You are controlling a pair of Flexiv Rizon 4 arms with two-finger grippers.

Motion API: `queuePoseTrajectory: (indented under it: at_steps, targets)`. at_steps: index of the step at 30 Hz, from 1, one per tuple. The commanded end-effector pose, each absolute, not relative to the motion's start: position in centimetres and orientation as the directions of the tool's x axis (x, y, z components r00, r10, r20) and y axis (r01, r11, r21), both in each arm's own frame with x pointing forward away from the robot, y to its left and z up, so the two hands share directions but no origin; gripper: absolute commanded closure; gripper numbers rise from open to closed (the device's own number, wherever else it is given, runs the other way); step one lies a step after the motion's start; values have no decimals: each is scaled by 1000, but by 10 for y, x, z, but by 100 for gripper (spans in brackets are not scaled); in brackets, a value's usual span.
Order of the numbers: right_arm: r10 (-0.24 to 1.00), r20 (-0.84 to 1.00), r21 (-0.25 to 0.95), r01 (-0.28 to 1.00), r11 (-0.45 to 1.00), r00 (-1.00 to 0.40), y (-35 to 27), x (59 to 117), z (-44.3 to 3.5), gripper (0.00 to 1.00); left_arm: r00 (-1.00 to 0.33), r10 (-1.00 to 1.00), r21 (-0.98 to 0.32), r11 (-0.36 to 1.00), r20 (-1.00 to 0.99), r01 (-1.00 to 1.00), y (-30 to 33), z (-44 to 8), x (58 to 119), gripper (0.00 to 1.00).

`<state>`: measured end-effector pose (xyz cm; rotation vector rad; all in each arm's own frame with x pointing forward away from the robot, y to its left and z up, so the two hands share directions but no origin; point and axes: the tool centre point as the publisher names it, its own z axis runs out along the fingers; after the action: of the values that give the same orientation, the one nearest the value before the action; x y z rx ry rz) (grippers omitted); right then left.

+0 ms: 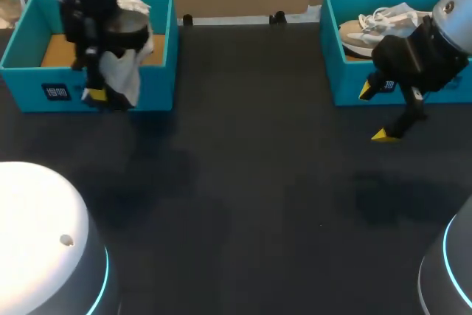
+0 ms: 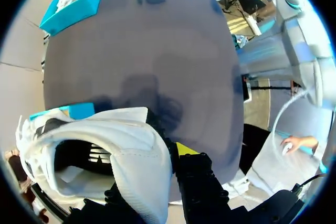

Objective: Take the shoe out of the shoebox, open the shoe tongue, remove and reinsert the insole, then place the shoe into the shoebox

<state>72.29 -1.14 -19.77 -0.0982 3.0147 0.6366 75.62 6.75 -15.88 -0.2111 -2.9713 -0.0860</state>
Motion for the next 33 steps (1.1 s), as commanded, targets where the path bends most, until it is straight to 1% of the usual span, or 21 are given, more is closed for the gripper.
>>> queuePoseTrajectory:
  at_steps: [1, 7, 10, 14, 19, 21, 28, 30, 33]
  targets:
    - [-49, -69, 400, -73, 914, -996, -11, 723, -198, 0, -979, 142, -107, 986, 149, 127, 112, -159, 767, 100]
    - [-49, -69, 400, -73, 914, -996, -11, 723, -198, 0, -981, 150, -133, 982, 122, 133, 152, -158, 785, 100]
    - [-49, -69, 400, -73, 914, -996, -11, 723, -198, 0, -978, 144, -160, 980, 154, 119, 172, -159, 796, 100]
    - [-49, -69, 400, -73, 914, -996, -11, 723, -198, 0, -982, 97, -115, 990, 161, 78, 192, -161, 809, 100]
    - [-49, -69, 400, -73, 914, -996, -11, 723, -198, 0, -979, 82, -114, 992, 185, 61, 218, -168, 829, 100]
    - [-49, -69, 400, -73, 914, -996, -11, 723, -198, 0, -977, 81, -93, 994, 197, 64, 229, -170, 840, 100]
    - [-49, -69, 400, -73, 914, -996, -11, 723, -198, 0, -972, 145, -36, 989, 183, 141, 245, -178, 860, 100]
    - [-49, -69, 400, -73, 914, -996, -11, 723, -198, 0, -968, 189, -28, 982, 167, 188, 246, -177, 862, 100]
    - [-49, -69, 400, -73, 914, -996, -11, 723, -198, 0, -965, 207, -24, 978, 158, 206, 248, -176, 863, 100]
